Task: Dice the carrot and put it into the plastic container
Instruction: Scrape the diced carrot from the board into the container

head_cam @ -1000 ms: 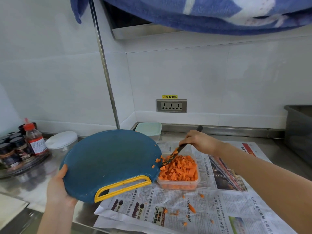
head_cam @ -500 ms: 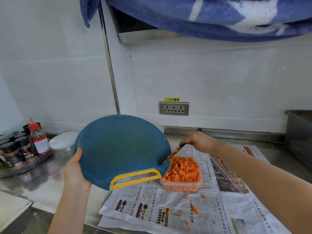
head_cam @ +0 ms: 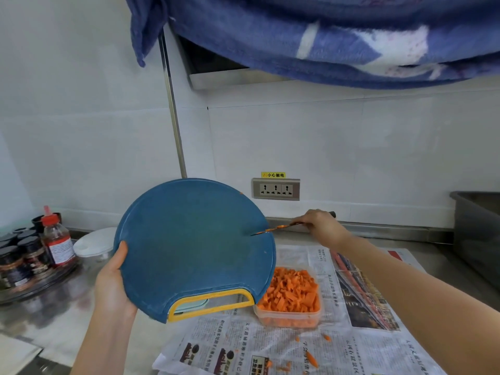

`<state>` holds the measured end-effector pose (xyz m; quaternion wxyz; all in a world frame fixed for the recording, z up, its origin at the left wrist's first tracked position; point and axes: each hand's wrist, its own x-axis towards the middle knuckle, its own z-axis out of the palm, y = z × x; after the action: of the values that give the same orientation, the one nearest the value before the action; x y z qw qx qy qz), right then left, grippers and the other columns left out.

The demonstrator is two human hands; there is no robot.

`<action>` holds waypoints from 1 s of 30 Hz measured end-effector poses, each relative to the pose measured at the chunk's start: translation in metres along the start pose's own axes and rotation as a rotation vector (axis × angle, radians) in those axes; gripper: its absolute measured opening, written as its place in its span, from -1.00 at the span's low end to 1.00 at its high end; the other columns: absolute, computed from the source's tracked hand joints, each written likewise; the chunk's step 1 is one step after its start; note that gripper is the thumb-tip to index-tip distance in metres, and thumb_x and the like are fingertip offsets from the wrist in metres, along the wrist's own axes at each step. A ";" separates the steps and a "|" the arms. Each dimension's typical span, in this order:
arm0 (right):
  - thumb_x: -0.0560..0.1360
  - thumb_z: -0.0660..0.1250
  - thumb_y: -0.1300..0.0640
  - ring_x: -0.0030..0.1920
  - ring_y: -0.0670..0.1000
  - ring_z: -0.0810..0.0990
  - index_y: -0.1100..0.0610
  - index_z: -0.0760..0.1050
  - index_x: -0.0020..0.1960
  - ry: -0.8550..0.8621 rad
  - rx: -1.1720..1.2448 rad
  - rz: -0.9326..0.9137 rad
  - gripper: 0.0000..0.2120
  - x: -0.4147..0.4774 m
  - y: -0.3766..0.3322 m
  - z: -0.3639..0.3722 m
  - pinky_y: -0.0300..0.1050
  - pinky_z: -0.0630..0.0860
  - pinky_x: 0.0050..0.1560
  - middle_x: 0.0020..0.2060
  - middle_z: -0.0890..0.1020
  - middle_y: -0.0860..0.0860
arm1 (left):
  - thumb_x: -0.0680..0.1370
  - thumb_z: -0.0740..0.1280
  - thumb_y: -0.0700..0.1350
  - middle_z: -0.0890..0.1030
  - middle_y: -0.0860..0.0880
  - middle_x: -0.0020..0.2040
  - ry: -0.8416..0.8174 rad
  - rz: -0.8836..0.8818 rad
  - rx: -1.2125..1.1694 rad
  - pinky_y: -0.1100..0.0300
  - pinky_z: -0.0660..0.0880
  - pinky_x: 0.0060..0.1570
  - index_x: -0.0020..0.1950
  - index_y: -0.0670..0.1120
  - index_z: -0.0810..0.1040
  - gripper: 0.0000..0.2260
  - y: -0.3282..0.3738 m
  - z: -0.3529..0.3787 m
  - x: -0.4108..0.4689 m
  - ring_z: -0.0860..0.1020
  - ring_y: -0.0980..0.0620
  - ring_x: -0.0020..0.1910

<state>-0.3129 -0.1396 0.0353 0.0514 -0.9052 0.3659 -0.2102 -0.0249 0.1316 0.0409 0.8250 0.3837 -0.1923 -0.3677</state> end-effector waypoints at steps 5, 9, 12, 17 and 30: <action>0.58 0.12 0.39 -0.03 0.09 0.54 0.04 0.55 0.26 0.033 -0.016 0.017 -0.59 -0.003 0.001 0.000 -0.18 0.36 -0.03 -0.07 0.60 0.14 | 0.61 0.18 0.00 0.70 0.04 -0.21 -0.018 0.031 -0.019 0.12 0.61 -0.40 -0.33 0.05 0.72 -0.59 0.008 0.000 0.001 0.67 0.03 -0.31; 0.57 0.19 0.35 -0.01 -0.12 0.48 0.03 0.58 0.21 -0.096 -0.047 -0.090 -0.65 -0.021 0.001 -0.003 -0.27 0.37 0.11 0.01 0.60 -0.04 | 0.62 0.16 0.01 0.70 0.04 -0.24 -0.034 0.040 -0.027 0.13 0.60 -0.42 -0.35 0.06 0.71 -0.56 0.011 0.005 0.004 0.67 0.05 -0.33; 0.60 0.17 0.29 0.08 -0.05 0.50 0.02 0.55 0.26 -0.176 -0.110 -0.076 -0.66 -0.039 0.008 -0.001 -0.22 0.38 0.16 0.06 0.58 0.02 | 0.62 0.16 0.01 0.70 0.04 -0.22 -0.042 0.040 -0.027 0.12 0.60 -0.43 -0.33 0.07 0.72 -0.57 0.010 0.004 0.006 0.67 0.04 -0.31; 0.61 0.18 0.27 0.09 -0.03 0.57 0.02 0.56 0.25 -0.018 0.023 0.008 -0.68 -0.040 0.006 -0.008 -0.33 0.40 0.11 0.08 0.63 0.02 | 0.61 0.17 0.02 0.70 0.03 -0.21 -0.067 0.024 -0.026 0.09 0.62 -0.39 -0.32 0.05 0.72 -0.58 0.010 -0.001 0.009 0.68 0.03 -0.31; 0.58 0.13 0.37 0.06 0.02 0.55 0.03 0.52 0.29 -0.106 -0.152 0.079 -0.59 -0.033 -0.007 -0.018 -0.28 0.37 -0.01 0.05 0.61 0.04 | 0.59 0.19 0.04 0.71 0.00 -0.11 -0.092 -0.003 -0.028 0.05 0.63 -0.32 -0.23 0.04 0.73 -0.64 0.014 -0.005 0.022 0.68 0.00 -0.22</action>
<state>-0.3371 -0.1111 0.0423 0.0100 -0.9012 0.4130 -0.1313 -0.0010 0.1232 0.0490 0.8201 0.3549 -0.2242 -0.3889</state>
